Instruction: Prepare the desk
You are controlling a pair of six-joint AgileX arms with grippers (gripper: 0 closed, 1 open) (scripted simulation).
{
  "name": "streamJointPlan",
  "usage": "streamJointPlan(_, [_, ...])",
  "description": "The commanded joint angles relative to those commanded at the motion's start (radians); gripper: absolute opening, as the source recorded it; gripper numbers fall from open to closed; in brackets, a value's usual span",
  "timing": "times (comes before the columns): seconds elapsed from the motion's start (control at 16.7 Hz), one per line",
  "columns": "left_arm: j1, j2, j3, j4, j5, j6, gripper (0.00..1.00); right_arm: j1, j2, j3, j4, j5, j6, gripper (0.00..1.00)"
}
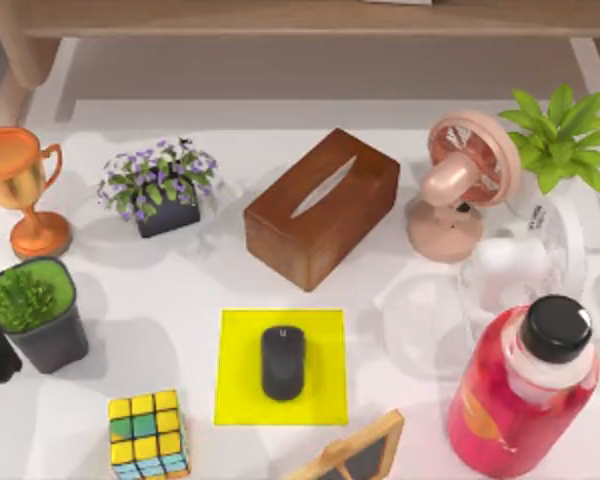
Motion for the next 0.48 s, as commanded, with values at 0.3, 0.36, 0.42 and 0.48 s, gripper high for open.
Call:
streamJointPlan(0.3, [0.000, 0.000, 0.000, 0.000, 0.000, 0.000, 1.00, -0.110, 0.183, -0.110, 0.237, -0.087, -0.287, 1.00])
streamJointPlan(0.36, [0.000, 0.000, 0.000, 0.000, 0.000, 0.000, 1.00, -0.109, 0.224, -0.121, 0.265, -0.100, -0.328, 1.00])
streamJointPlan(0.42, [0.000, 0.000, 0.000, 0.000, 0.000, 0.000, 1.00, -0.104, 0.263, -0.130, 0.287, -0.112, -0.363, 1.00])
streamJointPlan(0.48, [0.000, 0.000, 0.000, 0.000, 0.000, 0.000, 1.00, -0.097, 0.299, -0.136, 0.306, -0.123, -0.393, 1.00])
